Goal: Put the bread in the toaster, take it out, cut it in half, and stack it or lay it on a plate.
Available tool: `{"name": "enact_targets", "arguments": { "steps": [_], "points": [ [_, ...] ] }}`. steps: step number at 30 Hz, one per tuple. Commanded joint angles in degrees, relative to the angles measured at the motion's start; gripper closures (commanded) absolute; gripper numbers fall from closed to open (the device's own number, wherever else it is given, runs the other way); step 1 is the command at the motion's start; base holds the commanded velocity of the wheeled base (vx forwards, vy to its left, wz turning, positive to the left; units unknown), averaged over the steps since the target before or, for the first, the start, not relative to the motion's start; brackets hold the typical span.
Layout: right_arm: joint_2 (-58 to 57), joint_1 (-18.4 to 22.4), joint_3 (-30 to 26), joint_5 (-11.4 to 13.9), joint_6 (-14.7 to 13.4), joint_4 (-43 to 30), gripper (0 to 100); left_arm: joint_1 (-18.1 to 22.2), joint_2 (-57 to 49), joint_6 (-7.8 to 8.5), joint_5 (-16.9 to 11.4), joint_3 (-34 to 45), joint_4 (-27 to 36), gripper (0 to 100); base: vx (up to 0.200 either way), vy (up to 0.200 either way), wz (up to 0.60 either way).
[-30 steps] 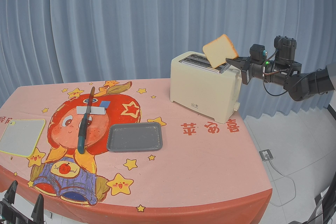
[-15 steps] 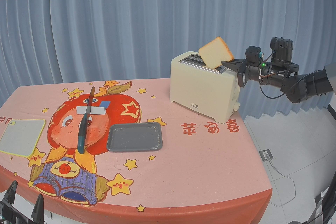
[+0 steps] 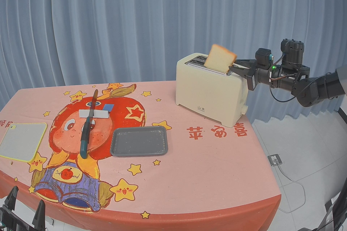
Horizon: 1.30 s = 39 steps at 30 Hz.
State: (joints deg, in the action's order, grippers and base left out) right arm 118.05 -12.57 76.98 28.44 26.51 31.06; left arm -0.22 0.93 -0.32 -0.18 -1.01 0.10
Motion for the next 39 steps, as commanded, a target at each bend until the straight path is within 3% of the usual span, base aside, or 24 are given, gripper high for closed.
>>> {"name": "enact_targets", "arguments": {
  "steps": [1, 10, 16, 19, 25, 29, 34, 39],
  "points": [
    [-0.3, -0.3, -1.0, -0.1, -0.1, 0.4, 0, 0.0, -0.8, -0.03, 0.0, 1.0, 0.0, 0, 0.000, 0.000, 0.00],
    [-1.4, -0.4, -2.2, -0.8, -0.2, 0.9, 0, 0.0, -0.8, -0.03, 0.0, 1.0, 0.0, 0, 0.000, 0.000, 0.00],
    [-7.8, -0.6, -3.7, -0.9, -2.0, 0.1, 0, 0.0, -0.8, -0.03, 0.0, 1.0, 0.0, 0, 0.000, 0.000, 0.00],
    [-10.9, -0.6, -6.3, -2.5, -3.6, 0.2, 0, 0.0, -0.8, -0.03, 0.0, 1.0, 0.0, 0, 0.000, 0.000, 0.00],
    [-19.5, -1.1, -16.4, -8.2, -7.5, 0.8, 0, 0.0, -0.8, -0.03, 0.0, 1.0, 0.0, 0, 0.000, 0.000, 0.00],
    [-24.5, -1.5, -22.8, -12.1, -12.6, 0.9, 0, 0.0, -0.8, -0.03, 0.0, 1.0, 0.0, 0, 0.000, 0.000, 0.00],
    [-28.7, -1.4, -28.5, -12.7, -15.9, 0.8, 0, 0.0, -0.8, -0.03, 0.0, 1.0, 0.0, 0, 0.000, 0.000, 0.00],
    [-29.2, -1.2, -32.6, -13.9, -16.6, 1.0, 0, 0.0, -0.8, -0.03, 0.0, 1.0, 0.0, 0, 0.000, 0.000, 0.00]
  ]
}}
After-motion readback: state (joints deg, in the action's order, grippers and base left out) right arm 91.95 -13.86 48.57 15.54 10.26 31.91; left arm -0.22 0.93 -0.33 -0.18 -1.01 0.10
